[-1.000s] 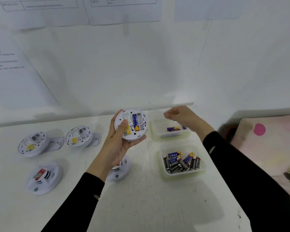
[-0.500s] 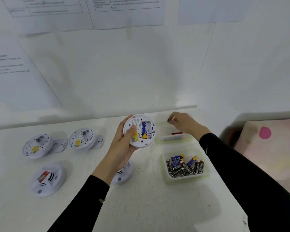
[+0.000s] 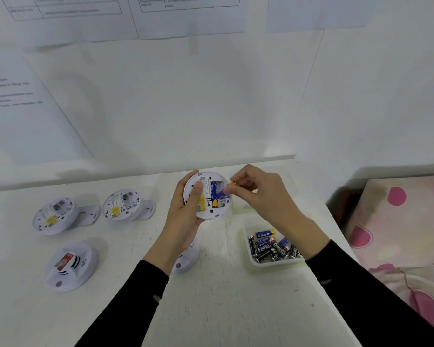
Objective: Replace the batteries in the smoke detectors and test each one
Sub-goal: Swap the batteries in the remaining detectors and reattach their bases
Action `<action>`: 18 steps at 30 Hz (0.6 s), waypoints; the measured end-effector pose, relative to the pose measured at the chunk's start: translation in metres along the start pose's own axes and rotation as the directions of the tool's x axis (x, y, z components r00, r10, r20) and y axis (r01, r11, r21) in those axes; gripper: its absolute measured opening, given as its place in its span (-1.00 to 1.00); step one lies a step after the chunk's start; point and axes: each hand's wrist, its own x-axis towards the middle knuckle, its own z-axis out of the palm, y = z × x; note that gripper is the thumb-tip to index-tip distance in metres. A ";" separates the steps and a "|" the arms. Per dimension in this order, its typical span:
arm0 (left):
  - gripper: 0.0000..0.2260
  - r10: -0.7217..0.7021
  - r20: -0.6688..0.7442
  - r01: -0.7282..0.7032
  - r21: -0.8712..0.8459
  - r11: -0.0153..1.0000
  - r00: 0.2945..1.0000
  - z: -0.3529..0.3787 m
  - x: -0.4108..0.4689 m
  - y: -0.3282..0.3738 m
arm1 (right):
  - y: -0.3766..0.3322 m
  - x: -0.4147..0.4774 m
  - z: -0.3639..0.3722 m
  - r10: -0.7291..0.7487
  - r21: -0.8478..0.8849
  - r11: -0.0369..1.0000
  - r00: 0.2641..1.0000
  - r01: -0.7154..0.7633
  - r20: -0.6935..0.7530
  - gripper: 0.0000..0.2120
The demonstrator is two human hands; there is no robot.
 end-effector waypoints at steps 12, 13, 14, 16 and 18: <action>-0.73 0.028 -0.024 -0.029 -0.021 0.999 0.999 0.000 -0.003 0.001 | 0.035 -0.005 0.037 -0.354 -0.560 0.796 0.927 0.231 -0.121 -0.69; -0.74 0.033 -0.037 -0.034 -0.025 0.999 0.999 0.000 -0.003 0.002 | 0.035 -0.008 0.039 -0.360 -0.599 0.770 0.925 0.220 -0.124 -0.68; -0.75 0.032 -0.052 -0.034 -0.034 0.999 0.998 0.001 -0.002 0.002 | 0.035 -0.011 0.041 -0.374 -0.649 0.731 0.919 0.211 -0.122 -0.67; -0.76 0.023 -0.094 -0.028 -0.056 0.998 0.995 0.001 -0.001 0.002 | 0.036 -0.015 0.044 -0.406 -0.749 0.631 0.908 0.200 -0.100 -0.65; -0.74 0.023 -0.120 -0.030 -0.063 0.998 0.992 0.000 0.000 0.001 | 0.039 -0.018 0.047 -0.407 -0.809 0.556 0.911 0.192 -0.063 -0.61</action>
